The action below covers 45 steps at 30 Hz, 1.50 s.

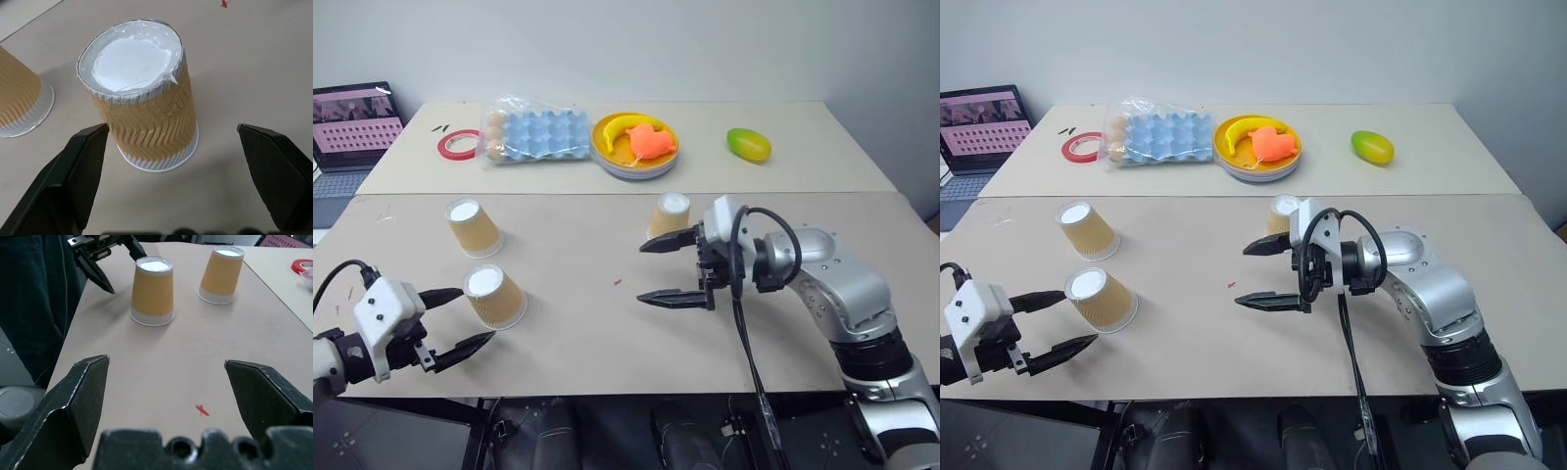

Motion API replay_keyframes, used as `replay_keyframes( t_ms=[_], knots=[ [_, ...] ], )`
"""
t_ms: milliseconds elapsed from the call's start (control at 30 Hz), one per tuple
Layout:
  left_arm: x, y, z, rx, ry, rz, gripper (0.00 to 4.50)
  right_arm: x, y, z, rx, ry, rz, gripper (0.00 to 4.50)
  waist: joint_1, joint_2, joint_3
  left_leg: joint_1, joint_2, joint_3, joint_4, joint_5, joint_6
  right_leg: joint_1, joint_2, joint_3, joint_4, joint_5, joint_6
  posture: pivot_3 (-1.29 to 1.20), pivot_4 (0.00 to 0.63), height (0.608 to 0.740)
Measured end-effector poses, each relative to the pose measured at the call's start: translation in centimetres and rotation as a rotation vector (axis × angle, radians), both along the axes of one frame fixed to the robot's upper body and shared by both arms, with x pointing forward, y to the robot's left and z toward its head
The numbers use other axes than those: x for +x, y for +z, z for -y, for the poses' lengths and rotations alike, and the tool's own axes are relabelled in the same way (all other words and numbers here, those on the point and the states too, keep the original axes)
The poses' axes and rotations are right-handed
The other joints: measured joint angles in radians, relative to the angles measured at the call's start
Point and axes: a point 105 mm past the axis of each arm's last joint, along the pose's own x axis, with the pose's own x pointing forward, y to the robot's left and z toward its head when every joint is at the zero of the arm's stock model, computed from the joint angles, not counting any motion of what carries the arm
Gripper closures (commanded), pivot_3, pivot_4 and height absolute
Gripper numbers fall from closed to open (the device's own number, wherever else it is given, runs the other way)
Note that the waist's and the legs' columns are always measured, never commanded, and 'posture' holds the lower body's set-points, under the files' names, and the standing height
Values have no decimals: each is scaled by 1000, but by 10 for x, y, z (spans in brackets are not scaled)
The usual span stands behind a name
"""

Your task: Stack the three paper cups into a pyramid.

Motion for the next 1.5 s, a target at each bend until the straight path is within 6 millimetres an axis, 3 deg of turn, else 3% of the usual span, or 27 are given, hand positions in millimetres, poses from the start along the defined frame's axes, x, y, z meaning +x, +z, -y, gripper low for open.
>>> replay_keyframes(
  t_ms=[167,267,533,633,733,767,1000,1200,1333,1433,1500],
  knots=[
    [18,0,1,-7,-3,37,0,1,3,3,6,-18,10,78,5,0,0,0,0,-1,0,0,0,1,0,-1,0,0,0,0,150,641],
    [34,-2,14,-36,-39,64,0,0,4,3,2,-29,12,78,4,0,0,0,0,-1,0,0,-1,1,0,0,0,0,0,0,150,641],
    [46,-7,34,-76,-91,69,0,1,5,12,-26,-76,24,78,0,0,0,0,0,-2,-1,1,0,3,1,-1,2,0,0,0,150,641],
    [47,-6,35,-78,-93,72,730,2,4,17,-26,-98,20,0,0,0,0,0,0,-2,-1,1,0,3,1,-1,2,0,0,0,150,641],
    [48,-6,34,-80,-92,73,1985,0,4,16,-26,-98,29,0,1,0,0,0,0,-2,-1,1,0,2,1,-1,2,0,0,0,150,641],
    [48,-6,34,-80,-92,73,2171,1,5,16,-26,-101,31,0,1,0,0,1,0,-2,-1,1,0,2,1,-1,2,0,0,0,150,641],
    [57,3,43,-95,-114,114,2171,3,2,16,-18,-130,29,0,6,0,0,0,0,-2,0,1,0,2,1,-1,2,0,0,0,150,641],
    [77,34,96,-211,-259,213,2171,13,-3,18,-23,-192,29,0,22,0,0,0,-1,-2,1,1,0,7,1,-1,2,1,1,0,150,641],
    [85,53,161,-340,-434,260,2171,20,-7,18,-21,-241,33,0,34,0,0,0,-2,-3,2,2,1,10,1,-2,2,1,1,0,150,641],
    [92,42,190,-379,-485,219,2171,22,-11,22,-24,-274,26,0,25,1,0,4,-2,-4,2,2,1,14,1,-1,2,1,1,0,150,641],
    [98,33,199,-384,-484,187,2171,23,-11,23,-21,-288,28,0,22,1,0,5,-2,-4,1,2,2,15,1,-1,2,1,1,0,150,641]
  ],
)
